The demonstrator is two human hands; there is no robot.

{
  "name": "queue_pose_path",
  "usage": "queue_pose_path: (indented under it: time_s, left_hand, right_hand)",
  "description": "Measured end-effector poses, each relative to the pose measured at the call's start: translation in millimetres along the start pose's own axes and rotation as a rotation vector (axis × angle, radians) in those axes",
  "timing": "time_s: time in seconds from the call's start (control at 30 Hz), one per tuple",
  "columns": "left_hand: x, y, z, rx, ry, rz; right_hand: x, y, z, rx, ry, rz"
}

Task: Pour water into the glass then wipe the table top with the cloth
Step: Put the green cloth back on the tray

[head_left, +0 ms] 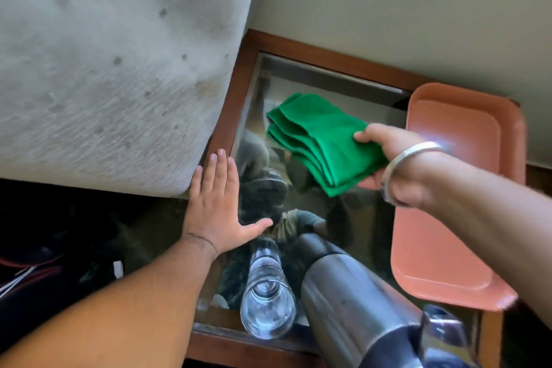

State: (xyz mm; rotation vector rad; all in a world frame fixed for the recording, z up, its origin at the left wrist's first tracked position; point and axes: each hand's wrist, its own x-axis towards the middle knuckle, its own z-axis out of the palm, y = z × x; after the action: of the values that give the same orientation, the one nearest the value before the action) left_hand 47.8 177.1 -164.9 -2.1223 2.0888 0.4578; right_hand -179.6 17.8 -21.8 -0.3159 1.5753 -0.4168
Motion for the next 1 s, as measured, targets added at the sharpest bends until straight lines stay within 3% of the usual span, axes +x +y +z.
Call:
queue_pose_path:
  time_s: [0.27,0.47,0.53,0.63,0.67,0.73,0.8,0.83,0.9,1.0]
  left_hand:
    - [8,15,-34,0.135,-0.187,-0.049]
    - [57,56,-55,0.073,-0.068,0.147]
    - [71,64,-52,0.072,-0.059,0.168]
    - [83,64,-46,0.107,-0.060,0.211]
    - [84,61,-43,0.116,-0.065,0.220]
    - [88,56,-49,0.131,-0.066,0.232]
    - [97,52,-54,0.175,-0.064,0.262]
    - [102,51,-58,0.188,-0.068,0.271]
    - [114,49,-65,0.187,-0.074,0.282]
    - [122,51,-67,0.220,-0.101,0.294]
  right_hand:
    - [-67,-84,-73,0.207,0.119,-0.233]
    - [-32,-62,-130,0.272,0.280,-0.250]
    - [-4,-22,-148,-0.040,0.384,-0.162]
    - [30,39,-167,-0.803,0.569,-0.092]
    - [39,54,-167,-1.003,0.581,-0.144]
    - [54,61,-165,-1.313,0.526,-0.449]
    - [72,49,-162,-1.517,0.432,-0.714]
    - [81,37,-160,-1.571,0.381,-0.758]
    - [98,24,-158,-1.564,0.333,-0.714]
    - [115,35,-158,-1.534,0.388,-0.704]
